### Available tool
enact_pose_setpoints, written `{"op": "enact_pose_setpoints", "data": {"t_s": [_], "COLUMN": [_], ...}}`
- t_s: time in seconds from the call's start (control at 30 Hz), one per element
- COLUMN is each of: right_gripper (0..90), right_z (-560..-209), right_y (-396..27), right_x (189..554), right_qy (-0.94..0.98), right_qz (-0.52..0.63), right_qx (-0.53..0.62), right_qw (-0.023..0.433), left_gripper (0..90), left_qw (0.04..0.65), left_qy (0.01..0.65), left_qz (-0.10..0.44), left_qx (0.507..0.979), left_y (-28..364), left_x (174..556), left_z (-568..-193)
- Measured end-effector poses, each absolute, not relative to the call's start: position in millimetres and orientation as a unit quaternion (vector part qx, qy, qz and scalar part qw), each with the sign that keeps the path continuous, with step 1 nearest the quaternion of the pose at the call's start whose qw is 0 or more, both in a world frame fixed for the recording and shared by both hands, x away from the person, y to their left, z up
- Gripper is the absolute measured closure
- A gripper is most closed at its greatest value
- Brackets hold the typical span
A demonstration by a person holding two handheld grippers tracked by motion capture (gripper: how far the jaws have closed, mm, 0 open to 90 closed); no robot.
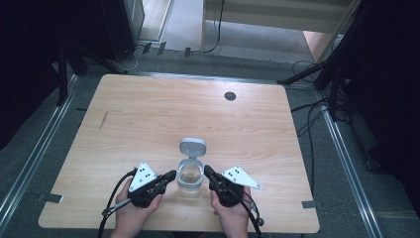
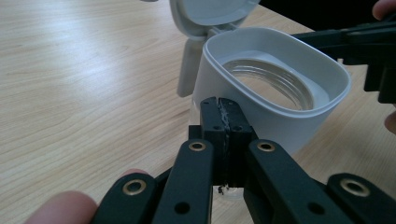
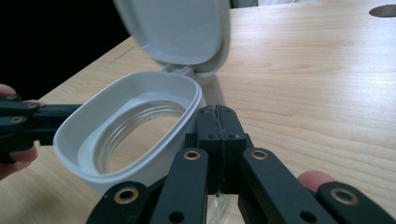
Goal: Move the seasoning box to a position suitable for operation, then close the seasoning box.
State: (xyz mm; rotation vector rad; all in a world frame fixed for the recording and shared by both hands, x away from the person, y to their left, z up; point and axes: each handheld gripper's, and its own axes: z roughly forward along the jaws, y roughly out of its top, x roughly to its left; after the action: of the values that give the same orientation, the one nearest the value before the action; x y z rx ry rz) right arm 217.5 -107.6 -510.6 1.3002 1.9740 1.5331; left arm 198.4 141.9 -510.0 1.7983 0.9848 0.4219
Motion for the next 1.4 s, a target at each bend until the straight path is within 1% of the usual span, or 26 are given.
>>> {"op": "enact_pose_setpoints", "data": {"t_s": [0.2,0.23,0.27,0.33,0.43,0.5,0.53,0.63,0.67,0.73,0.8,0.83,0.97,1.1,1.27,1.4], "right_gripper": [90.0,90.0,90.0,90.0,90.0,90.0,90.0,90.0,90.0,90.0,90.0,90.0,90.0,90.0,90.0,90.0], "right_z": [-508,-507,-506,-505,-500,-499,-497,-493,-491,-486,-482,-479,-467,-454,-447,-445], "right_y": [-107,-107,-108,-108,-110,-112,-114,-118,-119,-120,-119,-118,-116,-112,-107,-105], "right_x": [225,226,229,231,237,242,245,255,259,266,272,276,288,297,295,287], "right_qy": [0.694,0.695,0.695,0.698,0.701,0.704,0.704,0.704,0.704,0.704,0.705,0.705,0.701,0.698,0.708,0.719], "right_qz": [0.539,0.539,0.541,0.539,0.534,0.529,0.527,0.524,0.522,0.522,0.524,0.526,0.539,0.556,0.563,0.568], "right_qx": [0.451,0.450,0.448,0.444,0.444,0.444,0.445,0.447,0.449,0.446,0.442,0.440,0.430,0.419,0.397,0.373], "right_qw": [0.156,0.154,0.153,0.157,0.164,0.165,0.166,0.174,0.175,0.179,0.182,0.183,0.182,0.165,0.155,0.148], "left_gripper": [89.6,87.3,81.1,78.0,68.9,61.5,58.4,48.8,48.0,47.6,47.8,47.7,47.8,47.4,47.4,47.3], "left_qw": [0.506,0.510,0.519,0.525,0.530,0.531,0.528,0.515,0.509,0.506,0.506,0.504,0.498,0.492,0.494,0.491], "left_qy": [0.403,0.402,0.401,0.408,0.422,0.448,0.470,0.512,0.524,0.550,0.554,0.567,0.566,0.558,0.558,0.560], "left_qz": [0.169,0.168,0.162,0.159,0.178,0.179,0.186,0.215,0.226,0.229,0.231,0.226,0.235,0.237,0.234,0.231], "left_qx": [0.744,0.742,0.737,0.730,0.713,0.696,0.683,0.653,0.645,0.624,0.619,0.610,0.614,0.626,0.625,0.626], "left_y": [145,147,151,162,189,212,228,259,268,284,287,291,287,281,282,282], "left_x": [198,198,199,201,205,210,213,218,220,224,224,227,229,230,230,230], "left_z": [-512,-513,-515,-518,-523,-528,-530,-535,-537,-543,-545,-551,-552,-552,-552,-552]}}
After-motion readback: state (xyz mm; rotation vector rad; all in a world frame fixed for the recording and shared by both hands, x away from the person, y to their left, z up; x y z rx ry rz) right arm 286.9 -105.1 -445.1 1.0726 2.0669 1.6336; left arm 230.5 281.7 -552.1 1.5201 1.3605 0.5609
